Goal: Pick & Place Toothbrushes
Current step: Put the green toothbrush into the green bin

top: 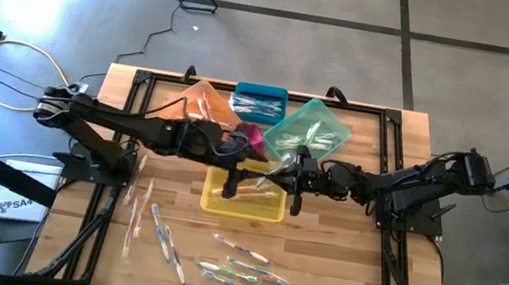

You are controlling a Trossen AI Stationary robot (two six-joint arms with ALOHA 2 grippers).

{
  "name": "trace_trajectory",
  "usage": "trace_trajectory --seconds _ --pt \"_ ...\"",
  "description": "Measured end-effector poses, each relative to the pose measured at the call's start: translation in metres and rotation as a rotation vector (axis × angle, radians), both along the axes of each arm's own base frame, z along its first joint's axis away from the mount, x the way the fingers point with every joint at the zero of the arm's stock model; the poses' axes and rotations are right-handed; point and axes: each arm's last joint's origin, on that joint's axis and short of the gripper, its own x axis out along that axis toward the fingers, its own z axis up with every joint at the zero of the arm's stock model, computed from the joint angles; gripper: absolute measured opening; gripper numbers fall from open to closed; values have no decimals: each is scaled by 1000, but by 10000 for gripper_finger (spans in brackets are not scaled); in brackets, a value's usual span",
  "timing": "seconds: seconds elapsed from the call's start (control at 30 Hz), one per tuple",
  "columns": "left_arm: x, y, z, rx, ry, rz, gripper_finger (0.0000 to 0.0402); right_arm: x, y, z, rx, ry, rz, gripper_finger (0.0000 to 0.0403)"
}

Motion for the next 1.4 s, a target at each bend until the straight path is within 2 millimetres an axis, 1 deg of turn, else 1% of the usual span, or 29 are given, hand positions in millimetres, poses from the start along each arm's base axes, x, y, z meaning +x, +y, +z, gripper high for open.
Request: trace_trajectory --seconds 0.07,0.17,0.33,0.37,0.47,0.57,0.63,0.7,0.93,1.1,1.23,1.4 --pt "-14 6 -2 16 -5 77 164 0 -1 -1 0 6 -5 18" --pt "-35 16 -7 16 -43 121 164 0 -3 -2 15 16 -22 18" --pt "-70 25 -22 1 -92 65 164 0 -12 -3 54 23 -122 18" --pt "-76 27 -23 -1 -115 55 164 0 -15 -3 56 25 -146 18" --pt "-97 32 -32 -4 -114 61 164 0 -23 -4 107 27 -197 18" --pt "-119 34 -37 -3 -121 78 164 0 -32 -5 150 31 -261 18" --pt "-132 35 -38 7 -157 80 164 -1 -39 -7 164 41 -327 18" --pt "-147 33 -43 19 -156 81 164 -2 -47 -10 185 67 -399 18" --pt "-194 30 -51 48 -197 78 164 -10 -82 -25 310 168 -580 18" --pt "-220 28 -57 56 -238 83 164 -17 -105 -32 371 209 -680 18" --pt "-236 27 -58 77 -275 107 164 -24 -118 -38 431 249 -746 18" --pt "-248 26 -59 82 -295 114 164 -33 -127 -49 541 332 -801 18"
